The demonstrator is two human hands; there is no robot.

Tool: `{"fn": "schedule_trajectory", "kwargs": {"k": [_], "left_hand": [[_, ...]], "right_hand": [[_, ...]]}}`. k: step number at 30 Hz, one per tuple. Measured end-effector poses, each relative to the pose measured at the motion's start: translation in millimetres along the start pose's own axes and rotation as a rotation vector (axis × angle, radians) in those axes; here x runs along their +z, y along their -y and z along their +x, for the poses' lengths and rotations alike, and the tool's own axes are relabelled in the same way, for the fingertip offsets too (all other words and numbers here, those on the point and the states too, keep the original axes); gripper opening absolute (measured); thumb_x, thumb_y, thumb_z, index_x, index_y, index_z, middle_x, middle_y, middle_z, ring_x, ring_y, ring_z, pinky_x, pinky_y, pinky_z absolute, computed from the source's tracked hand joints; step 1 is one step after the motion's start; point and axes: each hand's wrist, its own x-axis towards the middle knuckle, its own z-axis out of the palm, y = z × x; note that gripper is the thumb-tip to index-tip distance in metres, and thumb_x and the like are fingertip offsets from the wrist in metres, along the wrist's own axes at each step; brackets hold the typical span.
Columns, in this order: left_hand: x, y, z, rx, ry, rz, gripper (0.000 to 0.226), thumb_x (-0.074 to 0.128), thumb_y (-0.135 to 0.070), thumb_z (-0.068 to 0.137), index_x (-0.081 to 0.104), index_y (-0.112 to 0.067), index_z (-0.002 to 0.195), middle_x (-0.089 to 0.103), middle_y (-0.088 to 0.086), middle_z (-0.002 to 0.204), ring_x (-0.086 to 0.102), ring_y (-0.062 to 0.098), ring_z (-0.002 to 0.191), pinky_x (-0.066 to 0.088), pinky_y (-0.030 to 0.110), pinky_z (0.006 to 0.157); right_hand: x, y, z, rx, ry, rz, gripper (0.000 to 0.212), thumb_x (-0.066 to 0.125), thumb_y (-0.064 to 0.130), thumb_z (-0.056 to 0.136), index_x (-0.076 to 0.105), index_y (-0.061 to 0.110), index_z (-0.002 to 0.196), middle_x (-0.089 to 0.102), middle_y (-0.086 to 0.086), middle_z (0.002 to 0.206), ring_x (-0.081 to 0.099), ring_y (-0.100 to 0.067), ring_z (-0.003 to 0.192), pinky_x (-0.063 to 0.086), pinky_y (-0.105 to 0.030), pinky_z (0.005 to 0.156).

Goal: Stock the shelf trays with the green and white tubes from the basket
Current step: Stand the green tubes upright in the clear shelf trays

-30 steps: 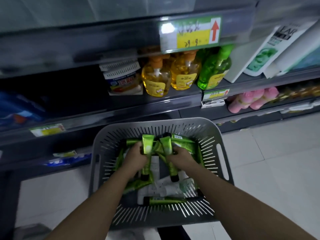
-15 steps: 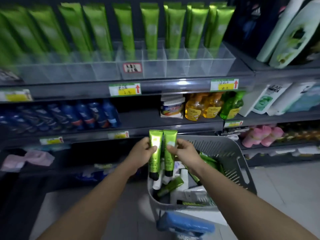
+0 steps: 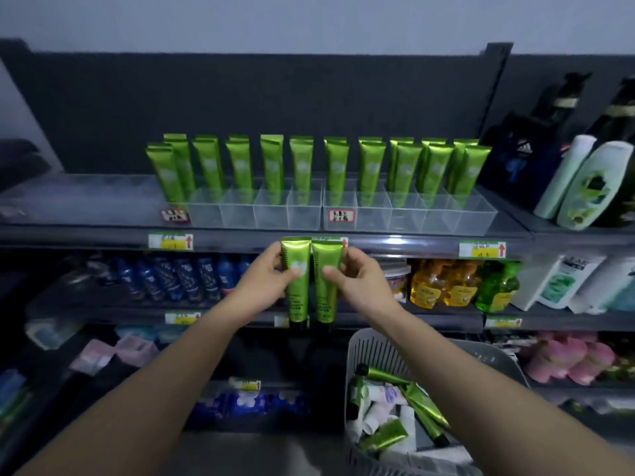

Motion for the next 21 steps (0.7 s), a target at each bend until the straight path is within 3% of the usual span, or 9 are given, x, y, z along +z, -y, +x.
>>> {"fn": "schedule_trajectory", "kwargs": {"k": [3,4,6,9,11,13,15,17,21], "left_hand": [[-26.0,-22.4,8.0,0.071,-0.103,0.067,0.037,0.062,-0.019,0.091,0.044,-0.043,0.114,0.054,-0.013,0.126,0.065,0.017,0.092,0.056,0.036,0.066],[-34.8,-28.8,11.3,0.09,-0.149,0.111,0.042,0.062,-0.018,0.091,0.041,-0.043,0.118,0.044,-0.013,0.128,0.064,0.016,0.089,0.056,0.034,0.064],[-52.6,-40.6,18.1,0.137,-0.212,0.128,0.044,0.062,-0.013,0.09,0.04,-0.04,0.118,0.047,-0.004,0.12,0.063,0.013,0.081,0.058,0.035,0.062],[-79.7,-54.1,29.6,0.172,-0.254,0.147,0.035,0.063,-0.014,0.09,0.048,-0.04,0.107,0.06,0.017,0.11,0.063,0.019,0.08,0.059,0.039,0.06],[-96.4,-63.3,37.2,0.19,-0.298,0.187,0.028,0.06,-0.014,0.092,0.049,-0.032,0.11,0.056,0.006,0.085,0.058,0.017,0.076,0.059,0.04,0.062],[-113.0,-73.3,46.7,0.212,-0.338,0.215,0.024,0.058,-0.013,0.093,0.049,-0.025,0.112,0.04,-0.002,0.071,0.052,0.015,0.068,0.059,0.041,0.065],[-129.7,-82.8,56.1,0.243,-0.356,0.255,0.02,0.059,-0.011,0.092,0.05,-0.023,0.106,0.04,0.0,0.07,0.051,0.018,0.07,0.059,0.041,0.063],[-147.6,-91.0,65.8,0.271,-0.351,0.284,0.015,0.059,-0.008,0.091,0.053,-0.021,0.095,0.053,0.003,0.072,0.054,0.021,0.07,0.058,0.04,0.063],[-179.8,-100.8,88.5,0.293,-0.375,0.341,0.014,0.067,-0.007,0.085,0.06,-0.018,0.08,0.064,0.006,0.075,0.062,0.025,0.064,0.059,0.048,0.065]], "right_hand": [[4.2,27.9,20.6,-0.101,0.009,-0.008,0.026,0.071,0.019,0.085,0.058,0.015,0.106,0.052,-0.014,0.079,0.049,-0.015,0.075,0.049,-0.036,0.074],[5.1,36.5,26.9,-0.138,0.016,-0.023,0.027,0.071,0.019,0.085,0.056,0.016,0.107,0.047,-0.005,0.077,0.046,-0.012,0.073,0.045,-0.03,0.072],[8.9,52.8,38.4,-0.216,0.029,-0.063,0.023,0.07,0.021,0.086,0.053,0.019,0.101,0.044,0.002,0.075,0.043,-0.012,0.07,0.041,-0.026,0.068],[18.4,76.0,54.4,-0.305,0.023,-0.091,0.022,0.066,0.025,0.089,0.046,0.028,0.079,0.047,0.003,0.073,0.044,-0.015,0.066,0.042,-0.032,0.063],[26.4,88.9,64.4,-0.338,0.021,-0.11,0.029,0.063,0.027,0.09,0.042,0.026,0.071,0.05,0.001,0.072,0.047,-0.017,0.068,0.046,-0.038,0.063],[35.2,101.7,73.6,-0.38,0.033,-0.11,0.028,0.064,0.026,0.09,0.044,0.022,0.071,0.049,-0.001,0.07,0.047,-0.018,0.069,0.05,-0.042,0.066],[45.2,113.0,84.0,-0.415,0.037,-0.085,0.024,0.065,0.021,0.089,0.048,0.028,0.075,0.047,0.0,0.069,0.048,-0.019,0.068,0.051,-0.045,0.066],[56.5,124.1,96.0,-0.433,0.018,-0.068,0.029,0.067,0.016,0.088,0.049,0.037,0.082,0.048,0.002,0.071,0.051,-0.02,0.068,0.052,-0.045,0.066],[78.6,141.7,120.5,-0.446,-0.014,-0.058,0.029,0.069,0.014,0.085,0.052,0.037,0.082,0.053,-0.005,0.073,0.051,-0.02,0.066,0.052,-0.045,0.066]]}}
